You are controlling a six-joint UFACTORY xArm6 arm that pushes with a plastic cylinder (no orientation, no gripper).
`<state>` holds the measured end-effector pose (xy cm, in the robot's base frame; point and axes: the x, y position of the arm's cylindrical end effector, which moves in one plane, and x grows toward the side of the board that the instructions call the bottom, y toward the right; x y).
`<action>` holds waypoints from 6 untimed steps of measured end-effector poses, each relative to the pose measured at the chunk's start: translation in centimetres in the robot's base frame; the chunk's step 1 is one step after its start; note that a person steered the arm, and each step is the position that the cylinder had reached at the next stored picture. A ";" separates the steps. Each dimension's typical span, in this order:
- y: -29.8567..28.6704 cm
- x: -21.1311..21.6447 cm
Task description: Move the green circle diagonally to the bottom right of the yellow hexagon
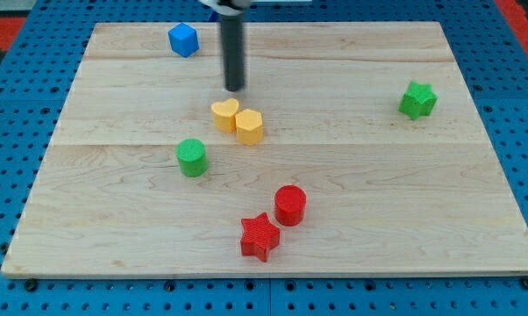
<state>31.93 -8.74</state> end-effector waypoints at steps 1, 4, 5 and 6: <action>-8.8 4.9; 3.7 15.8; 3.5 15.1; 0.5 14.0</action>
